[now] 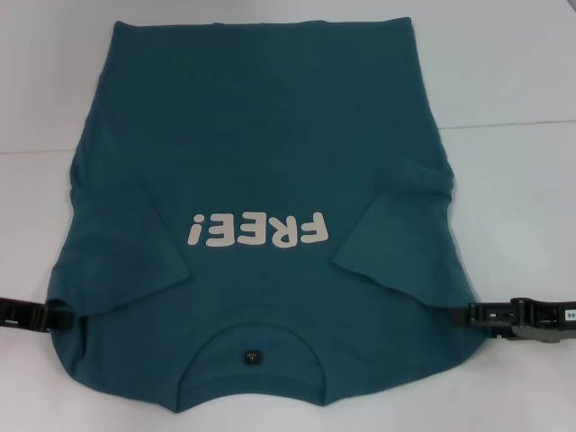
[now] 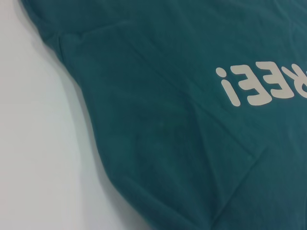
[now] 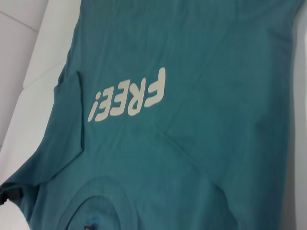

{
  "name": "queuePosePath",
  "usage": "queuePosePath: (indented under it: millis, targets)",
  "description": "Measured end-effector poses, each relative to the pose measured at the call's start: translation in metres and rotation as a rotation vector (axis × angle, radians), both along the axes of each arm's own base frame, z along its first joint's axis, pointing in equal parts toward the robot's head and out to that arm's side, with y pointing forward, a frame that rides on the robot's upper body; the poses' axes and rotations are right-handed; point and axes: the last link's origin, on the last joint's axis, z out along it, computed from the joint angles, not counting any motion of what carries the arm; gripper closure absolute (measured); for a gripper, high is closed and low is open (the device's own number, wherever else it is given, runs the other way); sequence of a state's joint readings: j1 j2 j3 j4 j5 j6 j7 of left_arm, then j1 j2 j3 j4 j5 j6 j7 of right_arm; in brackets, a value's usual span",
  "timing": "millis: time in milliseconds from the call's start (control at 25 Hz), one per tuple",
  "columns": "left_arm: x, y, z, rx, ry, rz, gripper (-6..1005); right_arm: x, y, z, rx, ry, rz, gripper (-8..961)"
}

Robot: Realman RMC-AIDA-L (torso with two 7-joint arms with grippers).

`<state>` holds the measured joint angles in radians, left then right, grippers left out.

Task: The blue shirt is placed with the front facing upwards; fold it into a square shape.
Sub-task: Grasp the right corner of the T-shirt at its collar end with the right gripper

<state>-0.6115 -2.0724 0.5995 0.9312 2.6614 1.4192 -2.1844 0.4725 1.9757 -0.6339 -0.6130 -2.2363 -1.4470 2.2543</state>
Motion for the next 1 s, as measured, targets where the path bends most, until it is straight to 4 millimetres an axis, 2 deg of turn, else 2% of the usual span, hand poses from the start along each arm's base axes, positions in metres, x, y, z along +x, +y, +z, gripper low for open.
queuePosePath:
  millis: [400, 840, 1000]
  targets:
    - [-0.0002, -0.0002, -0.0003, -0.002, 0.001, 0.000, 977, -0.0026, 0.0006, -0.0036, -0.014, -0.002, 0.009, 137]
    - [0.0000, -0.0001, -0.0005, -0.002, 0.000, 0.000, 976, 0.0014, -0.0003, -0.0009, -0.001, -0.012, -0.002, 347]
    - [0.0003, 0.0003, -0.0001, 0.000, -0.001, 0.000, 976, 0.0021, 0.0001, -0.0017, -0.001, -0.017, -0.004, 535]
